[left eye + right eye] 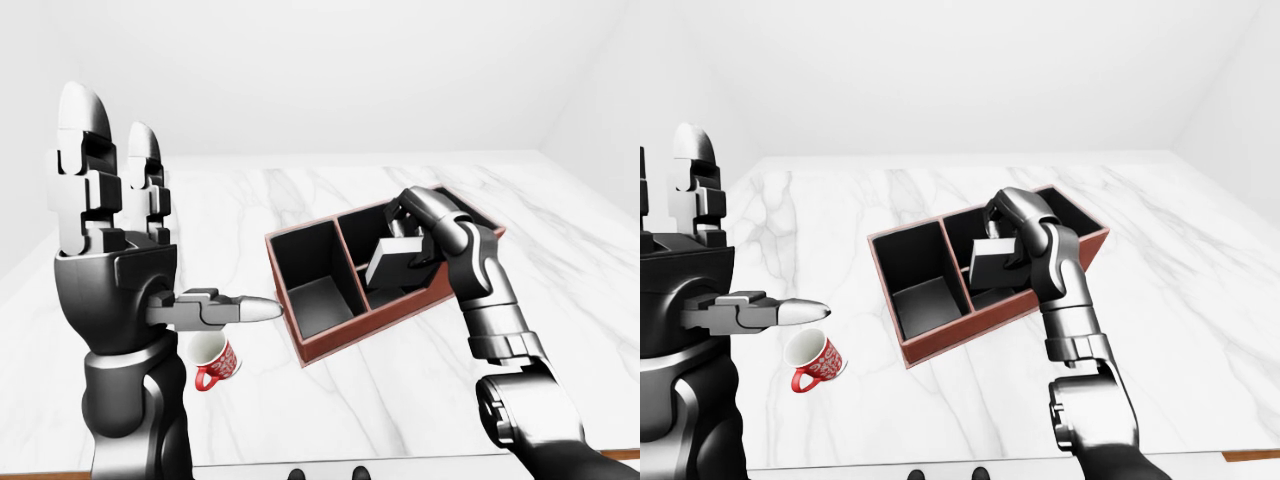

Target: Pick up the book and place it in the back compartment of the caddy.

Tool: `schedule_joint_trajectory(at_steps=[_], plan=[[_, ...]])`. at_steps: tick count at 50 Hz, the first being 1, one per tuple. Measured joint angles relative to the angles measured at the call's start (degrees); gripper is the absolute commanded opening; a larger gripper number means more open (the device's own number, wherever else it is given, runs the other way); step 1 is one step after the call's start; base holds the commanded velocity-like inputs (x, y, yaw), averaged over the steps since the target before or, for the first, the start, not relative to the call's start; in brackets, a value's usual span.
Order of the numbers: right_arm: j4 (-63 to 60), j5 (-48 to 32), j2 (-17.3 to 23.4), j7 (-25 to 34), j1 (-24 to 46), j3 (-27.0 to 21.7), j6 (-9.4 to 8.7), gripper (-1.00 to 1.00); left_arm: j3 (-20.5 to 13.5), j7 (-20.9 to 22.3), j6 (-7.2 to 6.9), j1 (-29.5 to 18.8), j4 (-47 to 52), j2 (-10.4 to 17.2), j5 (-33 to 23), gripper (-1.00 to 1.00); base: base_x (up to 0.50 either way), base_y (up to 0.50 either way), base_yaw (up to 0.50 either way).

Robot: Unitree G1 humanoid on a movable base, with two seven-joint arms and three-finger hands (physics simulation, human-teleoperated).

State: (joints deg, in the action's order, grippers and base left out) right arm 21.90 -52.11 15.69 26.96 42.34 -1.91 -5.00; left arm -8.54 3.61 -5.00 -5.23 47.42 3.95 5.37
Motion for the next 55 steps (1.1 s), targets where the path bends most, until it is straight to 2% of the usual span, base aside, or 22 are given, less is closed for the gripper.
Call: schedule_joint_trajectory(at_steps=[35,55], plan=[[4.7,0.4,0.0,-3.5,0.5,0.4,0.01,-1.0,0.1,0.0,0.0,0.0,-0.4,0.0,-0.5,1.0,0.0,0.0,0.0],[7.8,0.0,-0.1,-5.7,0.5,0.8,1.34,-1.0,0.2,0.0,0.0,0.1,-0.2,-0.1,-0.6,1.0,0.0,0.0,0.0]])
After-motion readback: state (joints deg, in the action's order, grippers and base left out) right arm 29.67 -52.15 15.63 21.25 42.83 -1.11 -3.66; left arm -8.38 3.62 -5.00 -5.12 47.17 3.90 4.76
